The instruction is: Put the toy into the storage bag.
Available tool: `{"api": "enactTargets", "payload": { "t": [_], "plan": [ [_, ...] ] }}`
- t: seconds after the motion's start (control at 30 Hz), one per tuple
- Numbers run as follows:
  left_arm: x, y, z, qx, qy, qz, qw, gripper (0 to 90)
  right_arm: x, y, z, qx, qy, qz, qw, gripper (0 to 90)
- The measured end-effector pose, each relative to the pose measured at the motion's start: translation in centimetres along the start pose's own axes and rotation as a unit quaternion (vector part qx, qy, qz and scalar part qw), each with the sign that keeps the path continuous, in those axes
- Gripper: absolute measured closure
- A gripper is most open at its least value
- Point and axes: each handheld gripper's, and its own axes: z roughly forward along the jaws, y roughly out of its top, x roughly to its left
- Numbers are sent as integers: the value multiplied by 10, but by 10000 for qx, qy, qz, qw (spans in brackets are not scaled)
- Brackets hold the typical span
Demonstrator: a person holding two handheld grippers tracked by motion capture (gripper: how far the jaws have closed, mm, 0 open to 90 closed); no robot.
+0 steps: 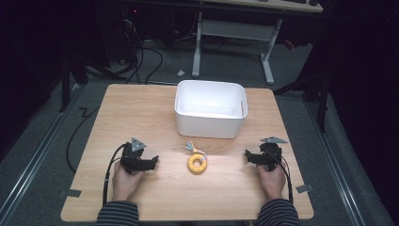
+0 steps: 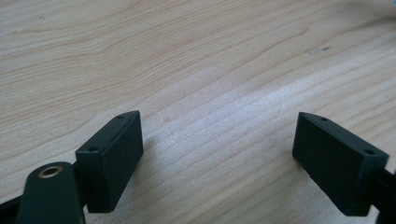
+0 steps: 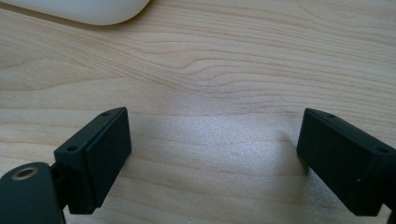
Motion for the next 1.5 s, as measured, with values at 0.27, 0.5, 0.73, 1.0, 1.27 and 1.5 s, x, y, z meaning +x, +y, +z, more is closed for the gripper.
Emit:
{"api": "enactTargets", "payload": {
  "t": [0.27, 0.5, 0.73, 1.0, 1.27, 1.5],
  "plan": [
    [-1, 0, 0, -16, -26, 75, 10000, 161, 1, -1, -1, -48, 42, -40, 10000, 144],
    [-1, 0, 0, 11, -56, 40, 10000, 153, 0, -1, -2, -34, 120, -128, 9998, 146],
    [-2, 0, 0, 13, -22, 14, 10000, 153, 1, -1, -1, -58, 155, -167, 9997, 147],
    [-2, 0, 0, 13, -24, 10, 10000, 153, -2, 0, -5, 134, 347, -369, 9986, 165],
    [-1, 0, 0, 15, -41, -2, 10000, 156, -1, -2, -5, -62, 350, -341, 9988, 235],
    [-1, 0, 0, 13, -39, -8, 10000, 162, -1, -2, -8, -93, 379, -289, 9988, 344]
  ]
}}
